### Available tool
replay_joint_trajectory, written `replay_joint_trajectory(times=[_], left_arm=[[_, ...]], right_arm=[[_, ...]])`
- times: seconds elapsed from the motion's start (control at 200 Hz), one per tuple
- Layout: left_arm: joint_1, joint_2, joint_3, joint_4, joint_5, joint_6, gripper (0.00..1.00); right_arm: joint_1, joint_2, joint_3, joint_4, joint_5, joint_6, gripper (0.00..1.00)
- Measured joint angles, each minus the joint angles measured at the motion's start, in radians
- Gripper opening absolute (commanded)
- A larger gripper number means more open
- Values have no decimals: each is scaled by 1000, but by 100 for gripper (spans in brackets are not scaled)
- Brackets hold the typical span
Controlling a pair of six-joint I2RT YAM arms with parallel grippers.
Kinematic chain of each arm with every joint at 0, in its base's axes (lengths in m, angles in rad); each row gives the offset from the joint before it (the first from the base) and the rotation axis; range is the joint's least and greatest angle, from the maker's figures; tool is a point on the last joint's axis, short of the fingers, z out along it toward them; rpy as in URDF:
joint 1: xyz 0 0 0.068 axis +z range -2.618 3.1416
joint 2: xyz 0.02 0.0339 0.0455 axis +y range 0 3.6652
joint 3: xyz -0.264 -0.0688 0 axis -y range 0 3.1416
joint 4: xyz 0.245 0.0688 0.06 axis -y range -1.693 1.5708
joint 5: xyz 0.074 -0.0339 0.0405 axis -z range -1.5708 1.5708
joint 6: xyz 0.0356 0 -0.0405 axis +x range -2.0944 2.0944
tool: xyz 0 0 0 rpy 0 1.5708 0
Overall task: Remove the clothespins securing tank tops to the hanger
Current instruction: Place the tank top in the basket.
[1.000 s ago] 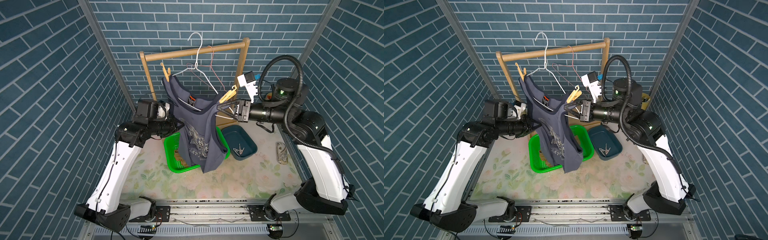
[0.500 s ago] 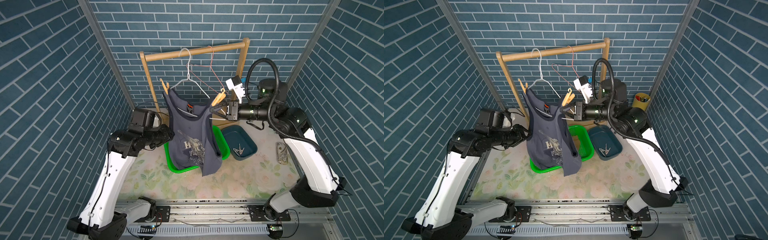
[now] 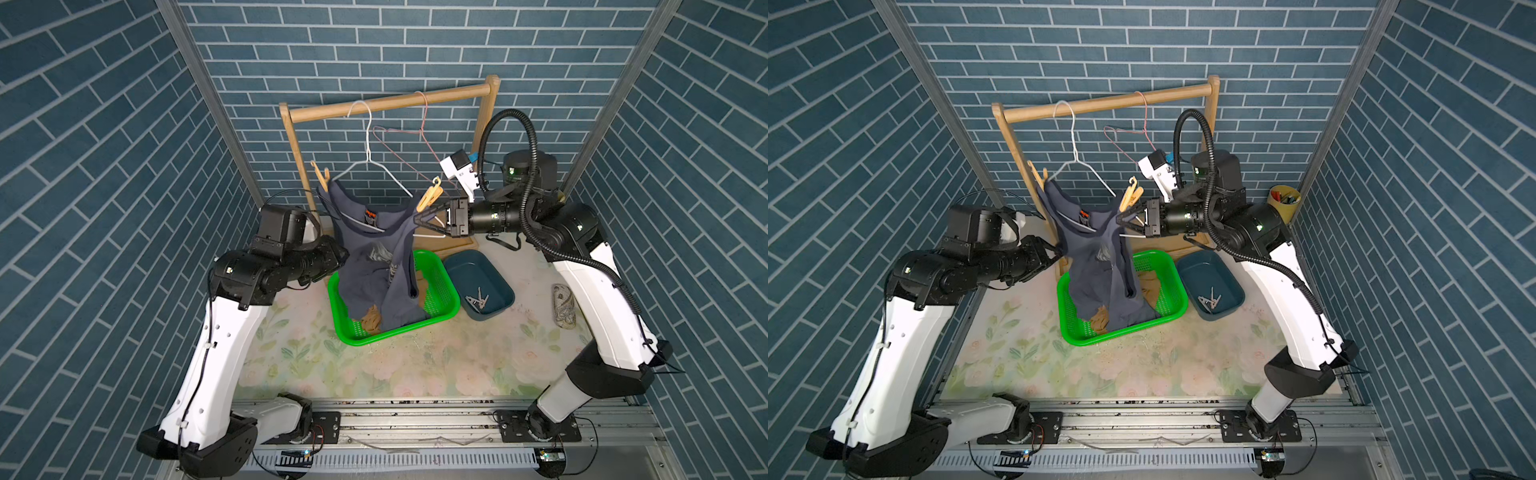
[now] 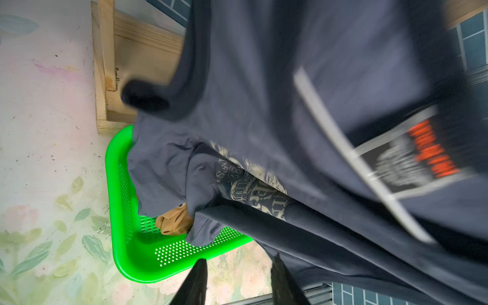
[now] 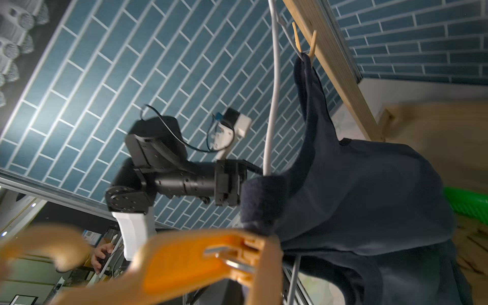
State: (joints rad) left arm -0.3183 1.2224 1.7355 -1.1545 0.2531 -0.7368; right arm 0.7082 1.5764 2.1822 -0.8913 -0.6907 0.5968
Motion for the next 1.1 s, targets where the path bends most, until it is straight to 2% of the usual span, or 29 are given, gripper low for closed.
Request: replay_joint_trajectory(times=[0.175,0.31,0.425,0.595,0.695,0.82,0.975,1.1], left_arm=[[0,10,0,5,2,-7,43],[0,45,11,6,1,-8,43],[0,81,48,-2,-6,-6,43],[2,110,141,-21,-37,8,43],[4,112,166,-22,-46,12,44],[6,121,167,-27,-51,13,51],[19,135,167,-39,-54,5,65],[45,138,174,-49,-51,-10,67]], right_arm=[[-43,-177,-262,20,6,-3,0],[-79,-253,-340,30,-4,-3,0],[-110,-265,-315,31,-19,1,0],[-121,-224,-96,0,-31,6,0],[-121,-244,-79,3,-50,3,0],[-121,-314,-248,61,-72,7,0],[-121,-338,-484,121,-85,35,0],[-121,-311,-576,138,-84,35,0]])
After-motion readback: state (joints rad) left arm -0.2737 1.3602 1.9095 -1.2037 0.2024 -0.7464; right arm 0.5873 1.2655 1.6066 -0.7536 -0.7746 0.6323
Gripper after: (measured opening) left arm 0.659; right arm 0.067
